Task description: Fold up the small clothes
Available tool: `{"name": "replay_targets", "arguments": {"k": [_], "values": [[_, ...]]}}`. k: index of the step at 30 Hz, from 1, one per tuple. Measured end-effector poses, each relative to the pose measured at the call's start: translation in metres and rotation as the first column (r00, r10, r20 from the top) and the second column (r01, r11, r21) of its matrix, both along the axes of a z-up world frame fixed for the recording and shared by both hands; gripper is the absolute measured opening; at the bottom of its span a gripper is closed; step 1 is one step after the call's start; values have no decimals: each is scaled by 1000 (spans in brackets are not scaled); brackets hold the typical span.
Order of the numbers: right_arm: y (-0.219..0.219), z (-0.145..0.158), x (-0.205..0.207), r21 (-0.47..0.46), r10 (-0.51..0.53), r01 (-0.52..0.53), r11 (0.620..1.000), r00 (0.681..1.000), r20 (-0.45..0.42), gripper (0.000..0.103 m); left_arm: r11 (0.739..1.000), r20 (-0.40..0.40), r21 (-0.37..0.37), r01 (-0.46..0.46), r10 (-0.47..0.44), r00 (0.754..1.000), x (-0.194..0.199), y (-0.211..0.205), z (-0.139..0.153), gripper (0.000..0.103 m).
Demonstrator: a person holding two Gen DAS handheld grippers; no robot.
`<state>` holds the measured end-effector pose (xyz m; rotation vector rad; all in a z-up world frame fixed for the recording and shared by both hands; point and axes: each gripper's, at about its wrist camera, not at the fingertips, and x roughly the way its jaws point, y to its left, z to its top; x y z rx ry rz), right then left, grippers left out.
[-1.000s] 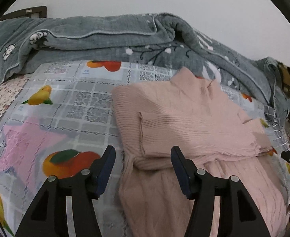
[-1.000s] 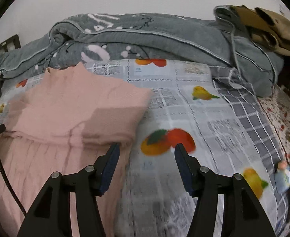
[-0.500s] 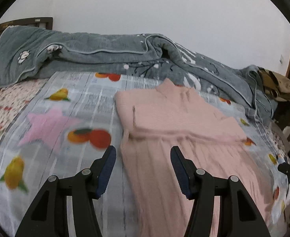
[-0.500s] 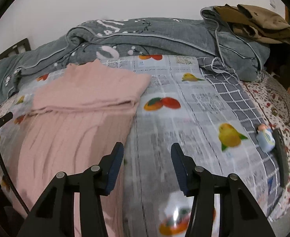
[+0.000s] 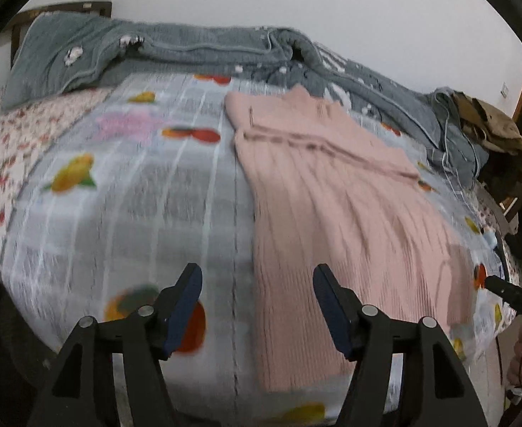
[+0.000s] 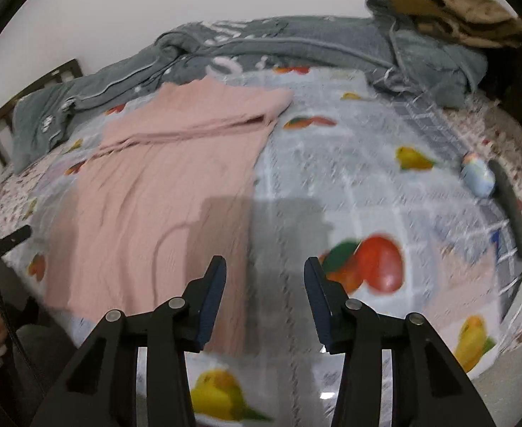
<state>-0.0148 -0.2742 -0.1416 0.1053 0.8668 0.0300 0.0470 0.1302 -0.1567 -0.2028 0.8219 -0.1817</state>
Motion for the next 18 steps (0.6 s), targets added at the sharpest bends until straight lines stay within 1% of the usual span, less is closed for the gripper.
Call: {"name": "replay_targets", "arguments": {"k": [2,5,9,14,16,18], "values": [[6,-9,-7,-5,14,-14,1000,1000,-6,45,1000,-17,-9,5,-5,1000,-7,-2,-7,63],[12,-21,-14,16,39,-39,999,999,-7,43,1000,-49,-22,16,-17,999,-13,-8,-18,63],[17,-34,-13,44,49,-49,998,999,-12,41,1000,-71,-3,12,-12,997,-17,-15,-29,63],[19,-48,-4,80,33,-30,996,999,-31,29,1000,-93,26,14,-12,996,-15,-25,-38,61],[22,-54,-2,72,25,-22,997,999,-36,28,999,-101,41,19,-15,995,-14,-30,-41,59],[25,-58,-1,50,21,-19,999,999,-35,25,998,-112,53,18,-12,994,-13,-33,-45,49]]}}
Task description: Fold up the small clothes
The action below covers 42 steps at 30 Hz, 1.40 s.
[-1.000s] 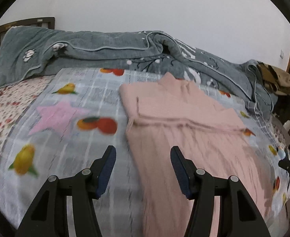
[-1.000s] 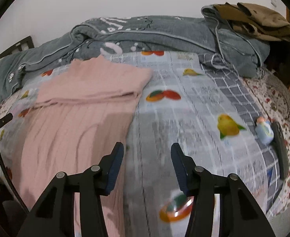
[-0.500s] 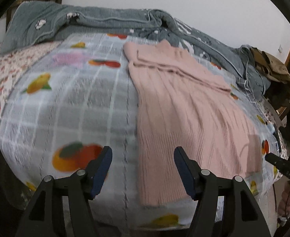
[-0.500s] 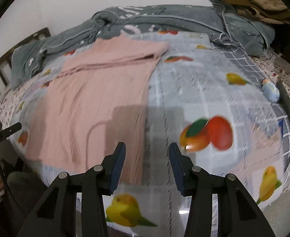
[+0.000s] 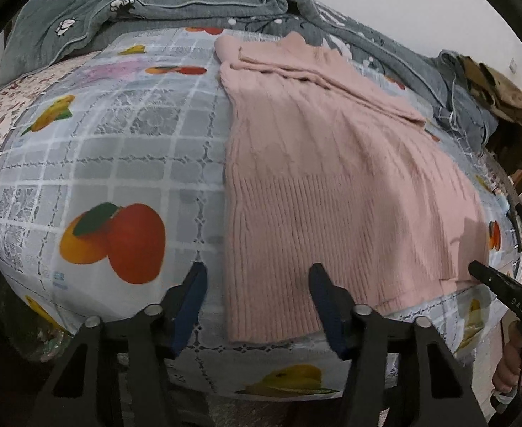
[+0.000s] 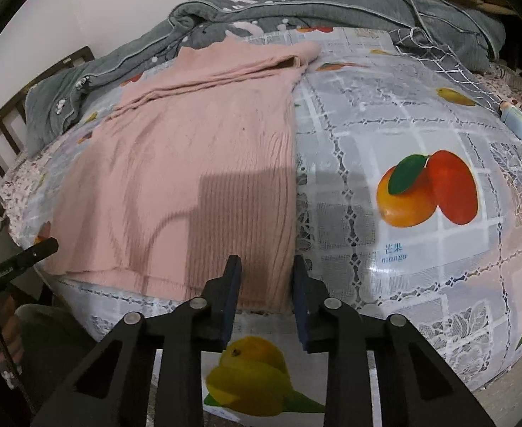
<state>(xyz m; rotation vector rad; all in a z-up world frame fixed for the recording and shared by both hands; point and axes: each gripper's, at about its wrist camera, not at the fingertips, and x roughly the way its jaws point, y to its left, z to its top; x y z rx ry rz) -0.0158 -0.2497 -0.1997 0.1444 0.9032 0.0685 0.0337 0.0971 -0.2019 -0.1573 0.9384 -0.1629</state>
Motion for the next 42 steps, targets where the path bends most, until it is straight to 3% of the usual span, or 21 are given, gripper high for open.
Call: {"name": "replay_targets", "arguments": {"k": [1,3,5,12,17,19,20,22,31,33,35,39,42], "values": [[2,-1,0,-9,-1,1,1000,1000,3,24,1000,3,11,-4,4,1000,0,-1,-1,48],[2,-2,0,-15,3,-2,1000,1000,8,16,1000,14,28,-7,7,1000,0,-4,-2,31],[2,-3,0,-7,3,-3,1000,1000,10,15,999,16,41,-14,13,1000,2,-7,-2,26],[-1,-5,-3,28,-11,10,1000,999,47,15,999,46,4,-46,46,998,-4,-3,-4,26],[6,-4,-5,0,6,-6,1000,999,44,15,999,50,0,-35,35,998,-4,-4,-4,26],[9,-4,-4,-22,21,-20,1000,999,45,14,999,40,-23,-22,23,999,-2,-3,-4,19],[9,-4,-3,-22,24,-23,999,999,46,12,999,34,-36,-21,22,999,-2,-2,-5,8],[8,-4,-4,0,35,-35,999,999,40,8,997,33,-73,-21,23,999,-4,3,-5,9],[0,-6,2,102,8,-11,995,1000,29,9,981,-7,-192,-36,36,999,0,12,-9,18],[-2,-6,3,124,5,-9,992,1000,27,9,981,-8,-192,-37,36,999,1,12,-10,16],[-3,-5,2,132,3,-7,991,1000,25,6,980,-17,-195,-48,46,999,1,12,-11,8],[-8,1,-5,188,7,-15,982,999,39,5,947,-26,-310,-85,81,996,-6,27,-9,7],[-12,7,-12,208,0,-13,978,998,62,5,947,-11,-308,-96,97,995,-11,30,-2,7]]}}
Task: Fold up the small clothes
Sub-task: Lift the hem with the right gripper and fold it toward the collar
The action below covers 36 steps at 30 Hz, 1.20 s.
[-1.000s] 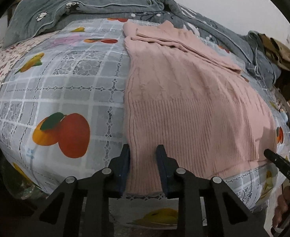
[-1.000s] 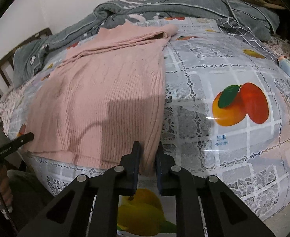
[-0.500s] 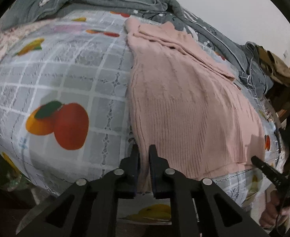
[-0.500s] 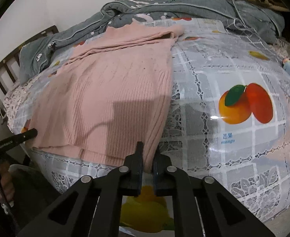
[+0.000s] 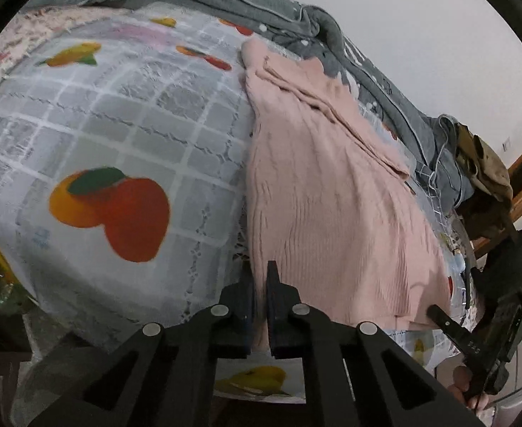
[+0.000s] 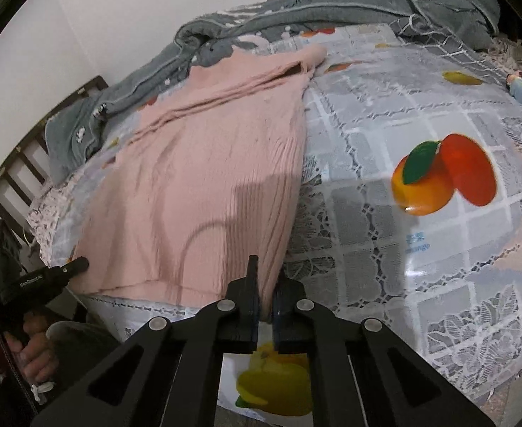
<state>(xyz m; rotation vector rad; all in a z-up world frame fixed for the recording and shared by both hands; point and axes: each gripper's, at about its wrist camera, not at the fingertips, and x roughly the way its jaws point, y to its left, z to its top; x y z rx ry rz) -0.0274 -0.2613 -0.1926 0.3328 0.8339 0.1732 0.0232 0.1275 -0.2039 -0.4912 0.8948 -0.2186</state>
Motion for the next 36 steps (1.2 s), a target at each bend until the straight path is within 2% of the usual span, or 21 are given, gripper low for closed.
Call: {"name": "replay_targets", "arguments": {"k": [11,25,30,34,36], "values": [[-11,23,-20,83,-12,8,997,999,39,5,1000,22,-12,-28,28,999,-18,4,25,6],[-19,41,-42,105,-18,11,994,998,67,5,999,45,13,-45,44,998,-47,4,39,6],[-20,49,-46,127,-14,4,992,997,81,5,998,46,-30,-56,57,997,-51,8,49,6],[-28,57,-44,209,-11,-6,978,996,84,5,995,51,-71,-66,70,996,-51,12,62,6],[-30,63,-43,211,-18,-2,978,996,92,5,994,60,-82,-70,75,995,-49,13,69,6]]}}
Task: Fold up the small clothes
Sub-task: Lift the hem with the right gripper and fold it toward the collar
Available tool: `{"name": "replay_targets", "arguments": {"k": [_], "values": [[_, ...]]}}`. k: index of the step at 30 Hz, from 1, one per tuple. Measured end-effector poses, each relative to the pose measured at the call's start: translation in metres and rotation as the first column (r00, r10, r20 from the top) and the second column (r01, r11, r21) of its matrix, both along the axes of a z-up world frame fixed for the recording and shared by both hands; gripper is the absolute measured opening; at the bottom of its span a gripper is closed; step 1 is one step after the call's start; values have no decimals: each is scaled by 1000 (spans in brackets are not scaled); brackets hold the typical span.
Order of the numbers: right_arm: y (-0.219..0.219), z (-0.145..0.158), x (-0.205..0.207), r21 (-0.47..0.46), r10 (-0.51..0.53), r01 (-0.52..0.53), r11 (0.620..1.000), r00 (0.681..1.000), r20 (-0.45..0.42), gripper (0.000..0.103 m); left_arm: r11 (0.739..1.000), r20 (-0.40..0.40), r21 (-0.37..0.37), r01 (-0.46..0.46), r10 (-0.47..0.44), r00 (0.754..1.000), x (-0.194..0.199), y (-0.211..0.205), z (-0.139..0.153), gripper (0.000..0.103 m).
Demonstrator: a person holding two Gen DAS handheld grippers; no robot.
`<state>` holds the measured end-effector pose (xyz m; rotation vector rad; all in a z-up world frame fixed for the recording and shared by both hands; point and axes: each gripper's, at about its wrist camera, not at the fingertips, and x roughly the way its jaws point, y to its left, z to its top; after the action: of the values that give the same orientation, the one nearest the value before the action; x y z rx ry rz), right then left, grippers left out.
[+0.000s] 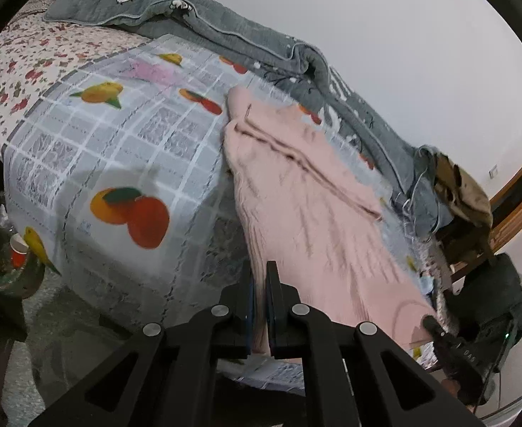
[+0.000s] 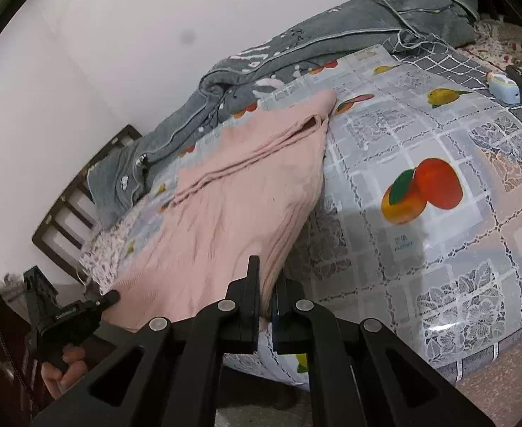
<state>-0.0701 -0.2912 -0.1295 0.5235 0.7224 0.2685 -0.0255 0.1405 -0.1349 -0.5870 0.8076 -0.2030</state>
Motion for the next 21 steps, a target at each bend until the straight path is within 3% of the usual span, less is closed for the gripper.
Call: {"name": "replay_targets", "arguments": {"k": [8,21], "values": [[-1,24,22,42,11,-12,999,1000,21,5,999,31,-40,1,0,1000,26,-3,25,6],[-16,57,115,230,-1,-3,973,1000,15,5,998,86,-60,-20,25,996,121,-5,68,6]]}}
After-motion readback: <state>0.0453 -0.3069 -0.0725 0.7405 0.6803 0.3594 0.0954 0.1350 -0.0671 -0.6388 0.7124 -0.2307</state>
